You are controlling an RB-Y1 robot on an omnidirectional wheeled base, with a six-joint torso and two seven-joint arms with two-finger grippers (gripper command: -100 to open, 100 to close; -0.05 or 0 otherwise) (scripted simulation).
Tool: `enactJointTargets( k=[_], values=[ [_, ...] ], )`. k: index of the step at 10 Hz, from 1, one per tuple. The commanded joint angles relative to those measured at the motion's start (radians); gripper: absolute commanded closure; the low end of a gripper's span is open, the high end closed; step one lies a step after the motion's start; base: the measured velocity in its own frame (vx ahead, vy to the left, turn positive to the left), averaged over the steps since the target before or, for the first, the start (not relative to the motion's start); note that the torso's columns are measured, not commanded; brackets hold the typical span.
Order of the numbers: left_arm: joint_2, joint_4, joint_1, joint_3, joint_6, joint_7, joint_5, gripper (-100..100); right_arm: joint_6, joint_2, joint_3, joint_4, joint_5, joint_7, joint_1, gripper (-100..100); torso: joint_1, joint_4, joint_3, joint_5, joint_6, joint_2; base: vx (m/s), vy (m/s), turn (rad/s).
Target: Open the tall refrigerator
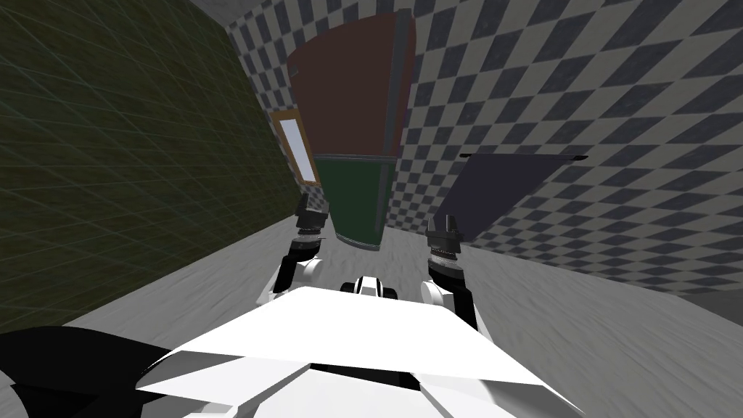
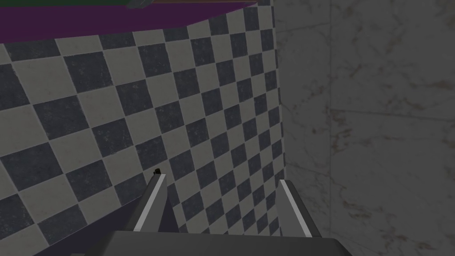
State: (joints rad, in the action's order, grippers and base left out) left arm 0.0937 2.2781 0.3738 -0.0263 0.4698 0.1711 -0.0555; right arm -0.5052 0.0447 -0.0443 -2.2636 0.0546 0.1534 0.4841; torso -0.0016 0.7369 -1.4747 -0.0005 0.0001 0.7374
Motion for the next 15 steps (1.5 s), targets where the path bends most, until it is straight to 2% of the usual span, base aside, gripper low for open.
enactJointTargets(
  k=[1,3,4,5,6,7,8,9,10,11,12,13,14,15],
  values=[
    [0.018,-0.038,-0.058,0.031,-0.024,0.001,-0.005,-100,0.0,0.0,0.0,0.0,0.0,0.0,0.0,0,0.0,0.001,-0.001,0.0,0.0,0.001,-0.017,-0.048,0.018],
    [0.031,-0.101,-0.128,0.078,-0.052,0.002,-0.012,-100,0.0,0.0,0.0,0.0,0.0,0.0,0.0,0,0.003,0.001,-0.001,0.001,0.0,0.001,-0.022,-0.047,0.037],
    [0.031,-0.101,-0.148,0.078,-0.052,0.002,-0.012,-100,0.0,0.0,0.0,0.0,0.0,0.0,0.0,0,0.002,0.001,-0.001,0.001,0.0,0.001,-0.027,-0.05,0.018],
    [0.035,-0.137,-0.18,0.105,-0.068,0.004,-0.017,-100,0.0,0.0,0.0,0.0,0.0,0.0,0.0,0,0.001,0.001,-0.001,0.0,0.0,0.001,-0.024,-0.05,0.029],
    [0.035,-0.137,-0.198,0.105,-0.068,0.004,-0.017,-100,0.0,0.0,0.0,0.0,0.0,0.0,0.0,0,0.002,0.001,-0.001,0.0,0.0,0.001,-0.022,-0.045,0.02],
    [0.039,-0.175,-0.234,0.134,-0.085,0.005,-0.021,-100,0.0,0.0,0.0,0.0,0.0,0.0,0.0,0,0.002,0.001,-0.001,0.0,0.0,0.0,-0.032,-0.057,0.03],
    [0.039,-0.175,-0.252,0.134,-0.085,0.005,-0.021,-100,0.0,0.0,0.0,0.0,0.0,0.0,0.0,0,0.001,0.001,-0.001,0.0,0.0,0.001,-0.022,-0.049,0.025],
    [0.041,-0.214,-0.287,0.164,-0.103,0.007,-0.026,-100,0.0,0.0,0.0,0.0,0.0,0.0,0.0,0,0.002,0.001,-0.001,0.0,0.0,0.0,-0.024,-0.056,0.039],
    [0.041,-0.214,-0.31,0.164,-0.103,0.007,-0.026,-100,0.0,0.0,0.0,0.0,0.0,0.0,0.0,0,0.001,0.001,-0.001,0.0,0.0,0.001,-0.02,-0.043,0.022],
    [0.043,-0.256,-0.345,0.196,-0.122,0.009,-0.031,-100,0.0,0.0,0.0,0.0,0.0,0.0,0.0,0,0.002,0.001,-0.002,0.001,0.0,0.0,-0.031,-0.049,0.041],
    [0.043,-0.256,-0.37,0.196,-0.122,0.009,-0.031,-100,0.0,0.0,0.0,0.0,0.0,0.0,0.0,0,0.002,0.001,-0.001,0.001,0.0,0.001,-0.03,-0.052,0.023],
    [0.045,-0.299,-0.405,0.229,-0.142,0.01,-0.036,-100,0.0,0.0,0.0,0.0,0.0,0.0,0.0,0,0.001,0.001,-0.001,0.0,0.0,0.001,-0.026,-0.069,0.038],
    [0.045,-0.299,-0.43,0.229,-0.142,0.01,-0.036,-100,0.0,0.0,0.0,0.0,0.0,0.0,0.0,0,0.001,0.001,-0.001,0.0,0.0,0.001,-0.026,-0.059,0.028],
    [0.048,-0.344,-0.463,0.263,-0.163,0.011,-0.041,-100,0.0,0.0,0.0,0.0,0.0,0.0,0.0,0,0.001,0.001,-0.001,0.0,0.0,0.0,-0.037,-0.062,0.044]
  ],
)
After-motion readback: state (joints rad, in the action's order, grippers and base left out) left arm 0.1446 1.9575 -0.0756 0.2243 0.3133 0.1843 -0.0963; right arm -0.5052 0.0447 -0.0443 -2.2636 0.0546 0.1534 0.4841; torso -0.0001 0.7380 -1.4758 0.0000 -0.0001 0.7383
